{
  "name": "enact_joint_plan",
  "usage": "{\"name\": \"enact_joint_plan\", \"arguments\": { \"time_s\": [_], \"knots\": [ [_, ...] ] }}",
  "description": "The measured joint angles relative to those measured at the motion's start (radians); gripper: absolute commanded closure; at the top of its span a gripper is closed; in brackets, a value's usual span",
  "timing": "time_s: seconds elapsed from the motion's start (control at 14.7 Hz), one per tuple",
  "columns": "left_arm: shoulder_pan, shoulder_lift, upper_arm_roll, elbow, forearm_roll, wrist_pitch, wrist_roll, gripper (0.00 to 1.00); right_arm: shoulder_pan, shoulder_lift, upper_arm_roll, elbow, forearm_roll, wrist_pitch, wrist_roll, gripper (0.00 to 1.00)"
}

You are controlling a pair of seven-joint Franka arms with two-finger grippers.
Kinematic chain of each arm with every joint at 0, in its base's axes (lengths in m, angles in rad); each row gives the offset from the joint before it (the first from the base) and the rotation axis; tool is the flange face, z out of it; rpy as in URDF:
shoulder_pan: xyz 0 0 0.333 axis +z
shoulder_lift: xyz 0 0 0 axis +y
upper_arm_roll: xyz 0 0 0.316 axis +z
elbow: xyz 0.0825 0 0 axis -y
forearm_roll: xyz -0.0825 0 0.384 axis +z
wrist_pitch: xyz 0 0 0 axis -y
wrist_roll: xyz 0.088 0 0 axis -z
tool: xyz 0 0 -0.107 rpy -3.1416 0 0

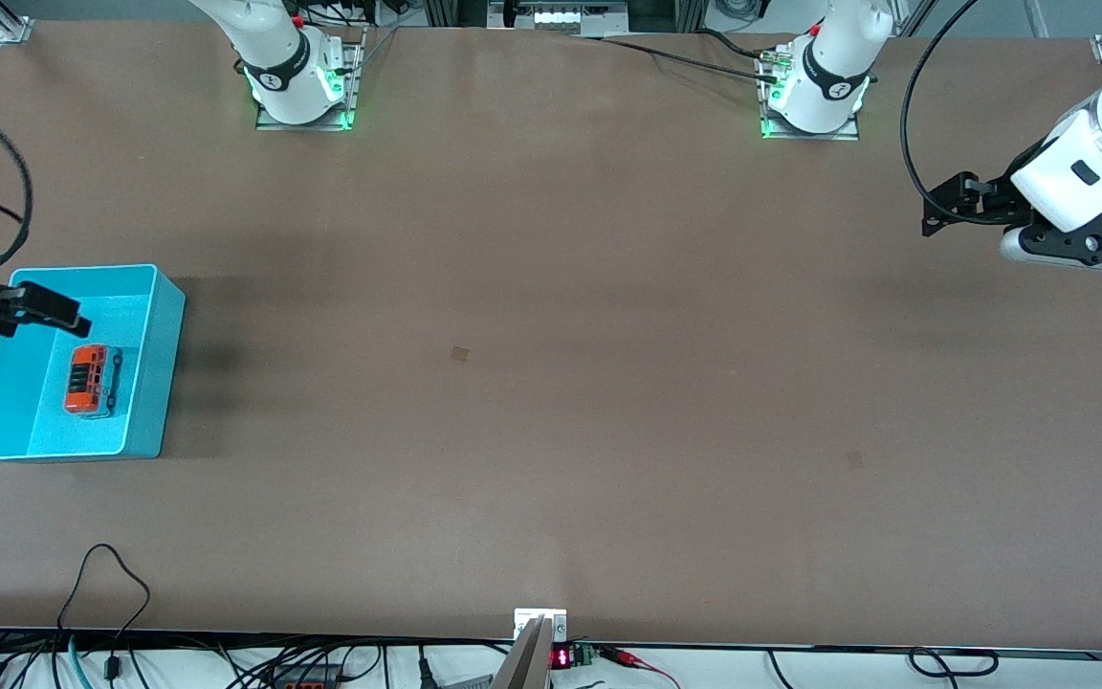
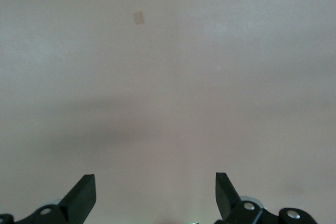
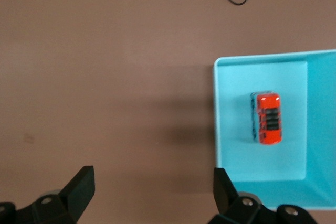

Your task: Wind up bus and store in blue box

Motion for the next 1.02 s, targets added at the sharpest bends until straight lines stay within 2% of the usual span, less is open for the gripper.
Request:
{"name": "enact_joint_plan", "arguments": {
  "time_s": [0.14,0.2,0.48,1.02],
  "knots": [
    [0.0,0.0,0.0,0.0,0.0,0.0,0.0,0.0,-0.024,-0.017,0.085,0.028,-0.036,-0.061,0.09,0.0],
    [0.0,0.0,0.0,0.0,0.0,0.0,0.0,0.0,-0.031,-0.021,0.095,0.035,-0.048,-0.079,0.104,0.0],
    [0.0,0.0,0.0,0.0,0.0,0.0,0.0,0.0,-0.082,-0.025,0.037,0.036,-0.057,-0.113,-0.013,0.0],
    [0.0,0.0,0.0,0.0,0.0,0.0,0.0,0.0,-0.085,-0.098,0.038,-0.068,-0.057,-0.08,-0.024,0.0]
  ]
}}
